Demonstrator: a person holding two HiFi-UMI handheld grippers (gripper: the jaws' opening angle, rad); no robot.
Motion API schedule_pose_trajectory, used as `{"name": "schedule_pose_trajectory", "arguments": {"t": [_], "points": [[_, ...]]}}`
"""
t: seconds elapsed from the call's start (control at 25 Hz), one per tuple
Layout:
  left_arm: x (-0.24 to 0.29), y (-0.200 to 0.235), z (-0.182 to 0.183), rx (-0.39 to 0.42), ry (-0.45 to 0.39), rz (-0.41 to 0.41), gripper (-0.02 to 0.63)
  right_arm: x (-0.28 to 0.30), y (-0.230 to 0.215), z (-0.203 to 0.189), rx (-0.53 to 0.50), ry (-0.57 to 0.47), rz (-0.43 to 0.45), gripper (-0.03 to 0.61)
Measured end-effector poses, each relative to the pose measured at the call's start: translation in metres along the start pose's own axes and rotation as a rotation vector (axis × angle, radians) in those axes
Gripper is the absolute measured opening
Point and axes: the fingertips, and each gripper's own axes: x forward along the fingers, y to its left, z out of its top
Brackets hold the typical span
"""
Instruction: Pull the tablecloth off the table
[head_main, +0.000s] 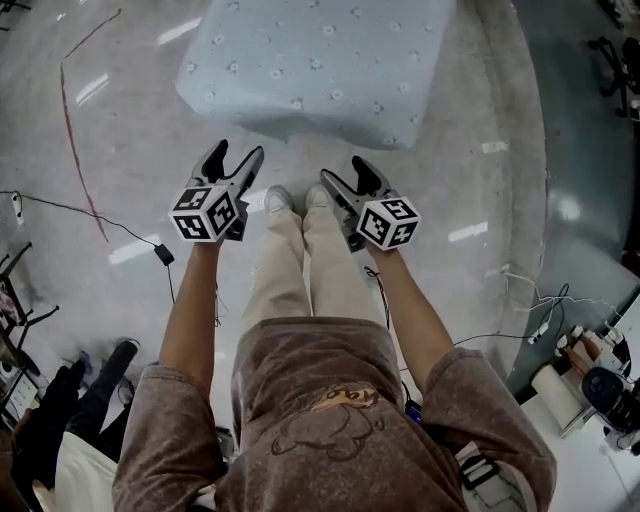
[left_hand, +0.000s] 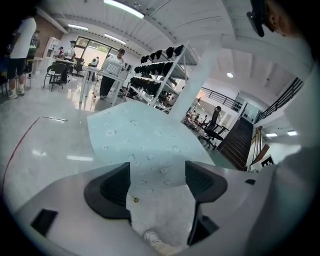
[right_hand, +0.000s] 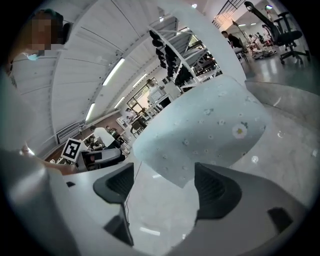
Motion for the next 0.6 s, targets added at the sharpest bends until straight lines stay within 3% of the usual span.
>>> {"name": "schedule_pose_trajectory", "arguments": {"t": [0.24, 0.6], "points": [[0.02, 0.026, -0.032, -0.014, 0.027, 0.0, 0.334, 0.017, -0.041, -0.021, 0.048, -0.012, -0.061, 0.365], [0.053, 0.072, -0.054, -0.015, 0.046, 0.03, 0.339, 0.049, -0.081, -0.046, 0.059, -0.012, -0.078, 0.365]]}}
